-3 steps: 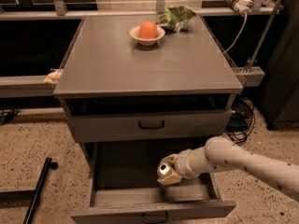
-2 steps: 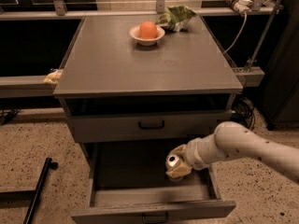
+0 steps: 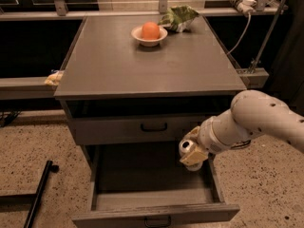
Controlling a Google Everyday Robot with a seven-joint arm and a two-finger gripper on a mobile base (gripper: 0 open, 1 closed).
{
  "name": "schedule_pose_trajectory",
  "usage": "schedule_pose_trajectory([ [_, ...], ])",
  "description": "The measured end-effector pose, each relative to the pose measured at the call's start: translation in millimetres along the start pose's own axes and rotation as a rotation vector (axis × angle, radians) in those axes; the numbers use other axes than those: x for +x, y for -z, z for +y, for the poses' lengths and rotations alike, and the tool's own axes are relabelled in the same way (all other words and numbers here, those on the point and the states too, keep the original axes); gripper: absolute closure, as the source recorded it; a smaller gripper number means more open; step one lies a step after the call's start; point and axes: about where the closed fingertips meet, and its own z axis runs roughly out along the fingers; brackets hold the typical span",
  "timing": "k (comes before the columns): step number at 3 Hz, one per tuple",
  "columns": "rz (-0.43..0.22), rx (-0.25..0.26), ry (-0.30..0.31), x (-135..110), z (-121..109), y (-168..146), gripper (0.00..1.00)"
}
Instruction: Pick 7up can from middle drawer and place on counter
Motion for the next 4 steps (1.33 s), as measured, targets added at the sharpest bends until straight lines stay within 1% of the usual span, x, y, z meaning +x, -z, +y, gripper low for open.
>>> schedule_pose_trajectory([
  [1, 0.0, 0.0, 0.0, -0.1, 0.0, 0.1, 1.0],
  [2, -0.052, -0.002, 0.005, -20.2, -1.4, 17.0, 1.0],
  [3, -0.114, 0.035, 0.005, -70.0, -5.9, 84.4, 1.0],
  [4, -0.114, 0.136, 0.021, -134.4, -7.8, 186.8, 1.0],
])
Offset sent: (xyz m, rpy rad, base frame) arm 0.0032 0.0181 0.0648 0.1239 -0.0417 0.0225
